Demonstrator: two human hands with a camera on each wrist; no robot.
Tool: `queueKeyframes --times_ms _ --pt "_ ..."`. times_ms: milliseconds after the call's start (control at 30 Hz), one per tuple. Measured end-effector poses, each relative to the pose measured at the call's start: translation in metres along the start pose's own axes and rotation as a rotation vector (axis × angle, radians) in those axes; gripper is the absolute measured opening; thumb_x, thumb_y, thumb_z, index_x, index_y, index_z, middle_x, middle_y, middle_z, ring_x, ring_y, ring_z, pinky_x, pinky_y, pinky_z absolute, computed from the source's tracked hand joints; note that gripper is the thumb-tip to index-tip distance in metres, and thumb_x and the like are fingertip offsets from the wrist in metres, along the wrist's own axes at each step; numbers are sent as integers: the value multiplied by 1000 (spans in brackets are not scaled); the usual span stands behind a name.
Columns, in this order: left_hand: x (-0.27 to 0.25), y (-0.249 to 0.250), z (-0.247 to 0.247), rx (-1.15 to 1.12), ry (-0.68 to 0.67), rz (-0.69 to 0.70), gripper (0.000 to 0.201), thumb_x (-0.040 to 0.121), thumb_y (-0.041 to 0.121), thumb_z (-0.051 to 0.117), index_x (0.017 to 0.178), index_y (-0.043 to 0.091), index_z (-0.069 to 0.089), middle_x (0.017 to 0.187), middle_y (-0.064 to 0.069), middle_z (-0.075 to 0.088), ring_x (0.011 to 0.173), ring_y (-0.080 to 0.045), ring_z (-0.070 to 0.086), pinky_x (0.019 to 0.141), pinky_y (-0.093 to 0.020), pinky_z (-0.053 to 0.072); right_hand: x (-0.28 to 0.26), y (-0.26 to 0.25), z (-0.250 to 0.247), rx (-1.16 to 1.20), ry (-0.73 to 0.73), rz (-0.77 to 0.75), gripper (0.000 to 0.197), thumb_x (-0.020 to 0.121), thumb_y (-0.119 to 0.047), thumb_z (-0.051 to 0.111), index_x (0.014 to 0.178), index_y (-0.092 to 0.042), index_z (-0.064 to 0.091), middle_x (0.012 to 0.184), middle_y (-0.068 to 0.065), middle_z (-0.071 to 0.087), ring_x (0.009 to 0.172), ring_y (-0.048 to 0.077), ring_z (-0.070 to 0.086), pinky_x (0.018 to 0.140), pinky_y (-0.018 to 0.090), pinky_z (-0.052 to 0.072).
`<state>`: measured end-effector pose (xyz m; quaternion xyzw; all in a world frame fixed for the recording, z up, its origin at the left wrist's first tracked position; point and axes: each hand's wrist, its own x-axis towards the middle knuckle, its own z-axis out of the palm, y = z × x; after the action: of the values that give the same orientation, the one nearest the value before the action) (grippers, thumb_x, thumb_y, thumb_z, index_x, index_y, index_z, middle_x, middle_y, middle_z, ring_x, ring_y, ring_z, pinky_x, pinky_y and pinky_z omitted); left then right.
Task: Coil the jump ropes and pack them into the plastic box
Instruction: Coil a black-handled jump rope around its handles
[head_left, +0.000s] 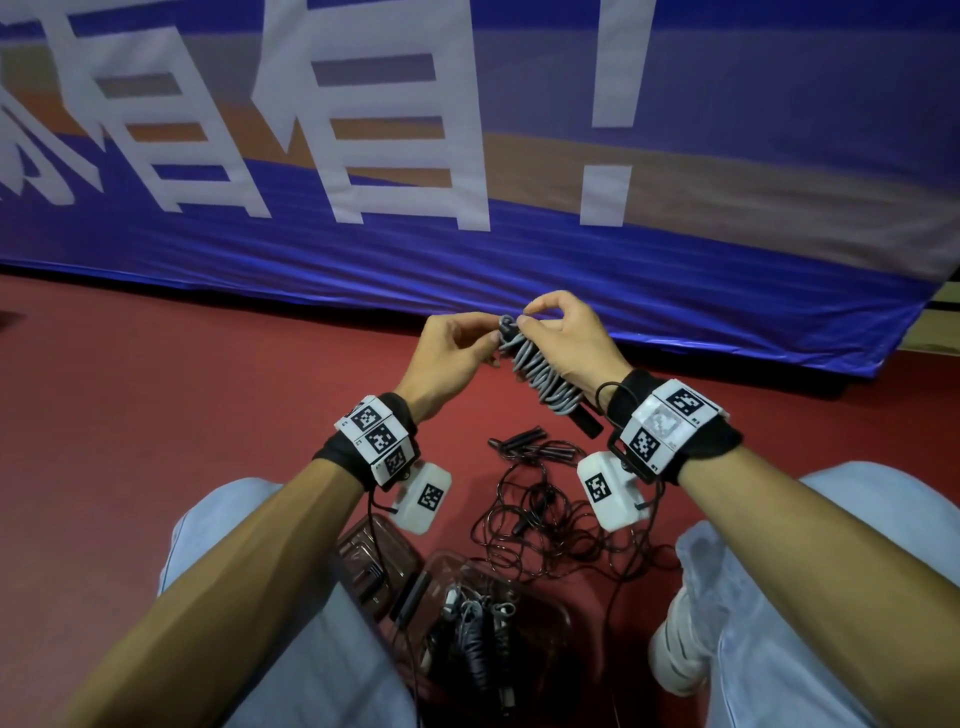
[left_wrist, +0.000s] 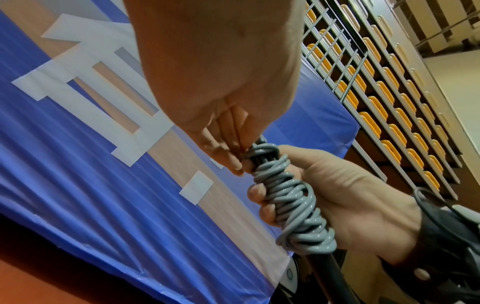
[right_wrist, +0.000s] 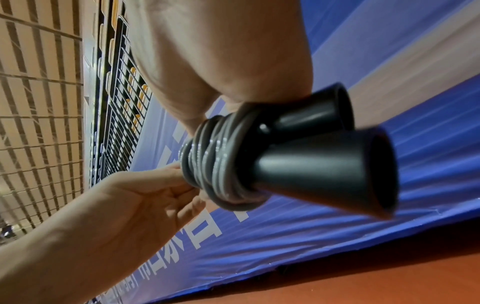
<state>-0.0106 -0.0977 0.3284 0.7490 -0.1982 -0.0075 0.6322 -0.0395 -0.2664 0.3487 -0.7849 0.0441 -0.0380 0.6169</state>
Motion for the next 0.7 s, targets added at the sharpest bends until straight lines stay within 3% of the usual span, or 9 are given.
queueKeyframes --times_ms 67,167,300,433,600,700 --pt "0 -1 -2 5 -51 -10 20 96 3 61 112 6 73 100 -4 76 85 -13 69 72 -30 53 2 0 -2 22 -27 2 16 99 -18 65 109 -7 68 84 4 75 63 17 65 51 20 50" --pt "-1 -2 -5 18 -112 -29 26 97 9 63 121 4 70 113 -5 74 95 -11 68 75 -27 52 2 2 -5 106 -86 55 13 101 -16 63 106 -7 71 82 12 74 57 15 67 54 24 55" --pt "-2 -7 -5 -18 -89 -32 27 96 8 64 120 -1 69 113 -13 72 93 -12 66 79 -25 51 1 5 -5 290 -169 158 11 102 -15 61 108 -13 70 85 20 71 59 31 68 58 36 59" --pt "0 -9 -4 -184 -34 -98 29 91 2 68 118 -8 68 113 -20 72 103 -24 69 95 -33 54 -1 4 -1 439 -208 243 11 102 -11 59 111 -13 65 83 20 65 54 31 66 51 33 56" --pt "4 -15 -6 -277 41 -189 29 83 2 76 105 -15 66 97 -18 73 85 -20 70 85 -30 55 -3 1 -3 509 -261 318 19 103 -13 57 121 -13 60 86 17 69 59 30 69 52 32 56" --pt "3 -12 -10 -273 -32 -201 34 82 8 76 107 -14 66 98 -16 73 89 -18 70 87 -27 54 -3 2 -6 517 -309 361 27 102 -17 59 129 -11 60 85 14 71 63 29 70 53 33 57"
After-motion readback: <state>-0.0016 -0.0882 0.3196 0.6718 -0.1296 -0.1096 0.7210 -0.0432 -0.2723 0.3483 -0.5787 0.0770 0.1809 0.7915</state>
